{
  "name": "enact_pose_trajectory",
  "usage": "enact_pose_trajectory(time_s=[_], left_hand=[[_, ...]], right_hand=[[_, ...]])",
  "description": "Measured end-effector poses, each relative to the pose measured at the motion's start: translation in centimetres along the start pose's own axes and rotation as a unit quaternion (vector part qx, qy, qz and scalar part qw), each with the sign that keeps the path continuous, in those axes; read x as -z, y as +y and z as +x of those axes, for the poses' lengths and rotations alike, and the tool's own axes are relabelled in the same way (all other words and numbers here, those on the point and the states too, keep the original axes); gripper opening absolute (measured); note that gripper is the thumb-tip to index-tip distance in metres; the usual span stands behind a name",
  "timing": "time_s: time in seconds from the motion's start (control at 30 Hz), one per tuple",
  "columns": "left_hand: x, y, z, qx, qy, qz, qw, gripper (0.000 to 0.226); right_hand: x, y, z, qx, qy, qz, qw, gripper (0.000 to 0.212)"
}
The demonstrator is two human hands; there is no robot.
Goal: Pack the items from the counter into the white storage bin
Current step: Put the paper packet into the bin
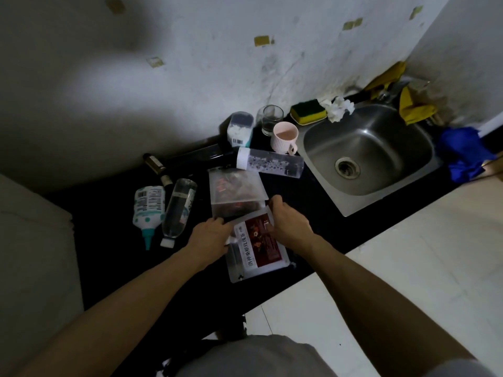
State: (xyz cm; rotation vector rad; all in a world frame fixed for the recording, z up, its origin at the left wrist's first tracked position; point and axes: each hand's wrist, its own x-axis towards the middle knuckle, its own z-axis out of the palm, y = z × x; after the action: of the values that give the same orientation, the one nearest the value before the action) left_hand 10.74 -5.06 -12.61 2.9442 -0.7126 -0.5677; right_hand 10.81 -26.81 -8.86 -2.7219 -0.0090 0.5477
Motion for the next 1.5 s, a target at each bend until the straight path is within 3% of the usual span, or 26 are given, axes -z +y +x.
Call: enact_pose_trajectory(time_s=[0.2,0.43,0.63,0.73,0.83,1.03,1.3,1.5], left_hand=[[-0.5,0.1,-0.1,-0.011,-0.004,0.029,1.0,0.039],[0.6,0.8,-0.5,-0.083,-0.031,0.083,0.993,0.025],[1.8,0.7,-1.4,-0.032,-0.027,0.083,0.996,0.024],[3.3,0.5,-2.3,0.0,0.01,0.033,0.999,0.016],[5.6,-0.6,-3.0,0.033,0.034,-0.02,0.999,0.027],[12.7,-4.3,-6.1,0.087,0.153,-0.094,0.98,0.03],[19.5,-10.4,-14.8,0.148,0.296,-0.189,0.924,0.024],[22.3,-15.9,-22.0,0.219,0.414,-0.205,0.859,0.023]], right_hand=[[-0.6,0.4,0.6,-0.096,-0.089,0.021,0.991,0.038],[-0.4,0.1,1.0,-0.082,-0.11,0.025,0.99,0.026],[0.8,-1.0,0.1,-0.061,-0.073,0.056,0.994,0.027],[2.1,-1.4,-0.3,-0.05,-0.075,0.048,0.995,0.03],[3.7,-2.7,-0.1,-0.049,-0.082,0.047,0.994,0.029],[5.8,-8.3,-0.1,-0.011,0.006,0.055,0.998,0.032],[7.8,-19.4,-0.3,0.075,0.12,0.138,0.98,0.034],[8.4,-29.6,-1.5,0.146,0.178,0.189,0.955,0.031]])
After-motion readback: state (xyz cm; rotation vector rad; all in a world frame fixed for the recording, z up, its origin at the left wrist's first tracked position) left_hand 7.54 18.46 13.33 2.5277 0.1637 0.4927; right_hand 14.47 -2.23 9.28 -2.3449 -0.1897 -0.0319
